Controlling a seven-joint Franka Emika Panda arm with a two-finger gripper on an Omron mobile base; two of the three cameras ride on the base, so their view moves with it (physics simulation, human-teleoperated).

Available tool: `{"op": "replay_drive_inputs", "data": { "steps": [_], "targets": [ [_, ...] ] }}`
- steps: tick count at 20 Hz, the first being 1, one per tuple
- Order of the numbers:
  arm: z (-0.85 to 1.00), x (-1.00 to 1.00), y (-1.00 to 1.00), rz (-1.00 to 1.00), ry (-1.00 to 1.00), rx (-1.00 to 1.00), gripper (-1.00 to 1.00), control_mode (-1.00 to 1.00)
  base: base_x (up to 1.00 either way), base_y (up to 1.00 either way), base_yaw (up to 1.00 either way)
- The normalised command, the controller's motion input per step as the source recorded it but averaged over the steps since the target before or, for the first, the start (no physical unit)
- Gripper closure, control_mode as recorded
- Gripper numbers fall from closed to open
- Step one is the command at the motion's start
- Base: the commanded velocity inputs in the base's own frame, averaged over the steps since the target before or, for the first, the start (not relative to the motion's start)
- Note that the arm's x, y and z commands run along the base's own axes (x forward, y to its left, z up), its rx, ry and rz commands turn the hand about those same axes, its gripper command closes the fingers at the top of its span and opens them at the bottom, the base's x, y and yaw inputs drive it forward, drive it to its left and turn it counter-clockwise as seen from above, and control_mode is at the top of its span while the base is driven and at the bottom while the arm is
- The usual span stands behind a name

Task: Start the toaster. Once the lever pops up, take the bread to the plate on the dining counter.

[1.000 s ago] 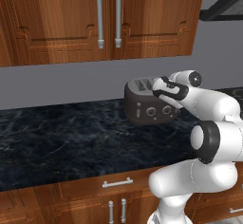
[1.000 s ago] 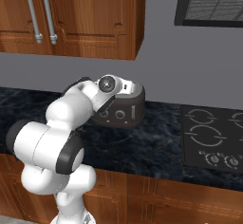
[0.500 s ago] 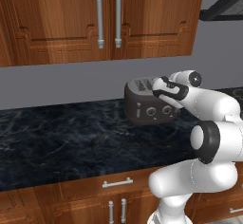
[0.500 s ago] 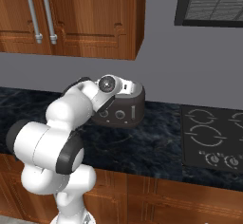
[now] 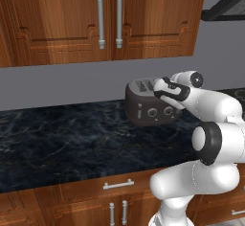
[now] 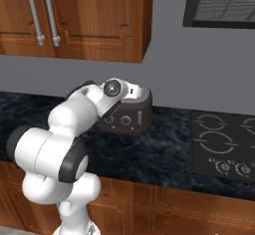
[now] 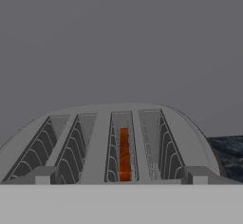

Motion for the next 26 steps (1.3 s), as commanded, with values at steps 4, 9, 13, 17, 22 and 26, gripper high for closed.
{"op": "replay_drive_inputs", "data": {
  "steps": [4,9,13,17,22,26],
  "targets": [
    [0.0,0.0,0.0,0.0,0.0,0.0,-1.0,-1.0,0.0,0.0,0.0],
    [0.0,0.0,0.0,0.0,0.0,0.0,-1.0,-1.0,0.0,0.0,0.0],
    [0.0,0.0,0.0,0.0,0.0,0.0,-1.0,-1.0,0.0,0.0,0.0],
    [0.0,0.0,0.0,0.0,0.0,0.0,-1.0,-1.0,0.0,0.0,0.0],
    [0.0,0.0,0.0,0.0,0.0,0.0,-1.0,-1.0,0.0,0.0,0.0],
    [0.0,0.0,0.0,0.0,0.0,0.0,-1.0,-1.0,0.0,0.0,0.0]
  ]
}}
